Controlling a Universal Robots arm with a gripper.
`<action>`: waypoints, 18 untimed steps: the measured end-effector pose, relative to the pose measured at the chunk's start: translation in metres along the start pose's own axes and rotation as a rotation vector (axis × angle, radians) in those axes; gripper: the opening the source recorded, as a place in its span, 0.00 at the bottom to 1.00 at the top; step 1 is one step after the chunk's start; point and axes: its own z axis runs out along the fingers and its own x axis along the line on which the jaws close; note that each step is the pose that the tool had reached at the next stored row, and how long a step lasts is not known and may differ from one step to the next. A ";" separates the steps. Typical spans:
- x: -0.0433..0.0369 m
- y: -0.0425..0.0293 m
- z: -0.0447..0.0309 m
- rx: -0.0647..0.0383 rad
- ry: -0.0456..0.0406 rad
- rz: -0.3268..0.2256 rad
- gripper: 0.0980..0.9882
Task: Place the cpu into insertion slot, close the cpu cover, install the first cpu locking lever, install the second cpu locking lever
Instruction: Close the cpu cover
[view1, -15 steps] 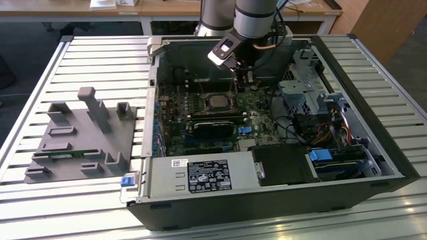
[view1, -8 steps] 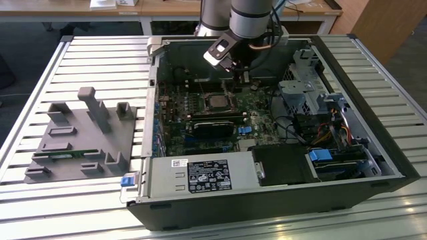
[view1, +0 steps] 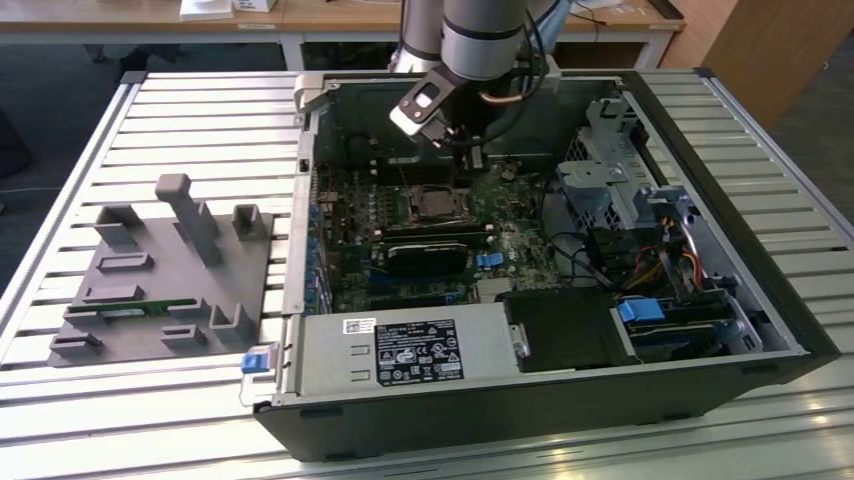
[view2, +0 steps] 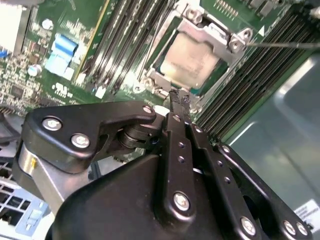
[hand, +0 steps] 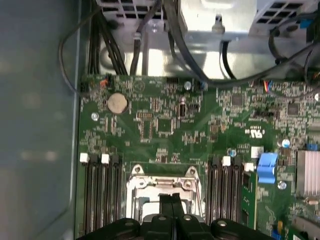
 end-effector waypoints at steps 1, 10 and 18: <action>-0.0005 -0.0014 0.0013 0.000 -0.0001 0.000 0.01; -0.0036 -0.0244 0.0122 0.000 -0.0001 -0.002 0.01; -0.0027 -0.0391 0.0178 0.000 0.0000 -0.002 0.01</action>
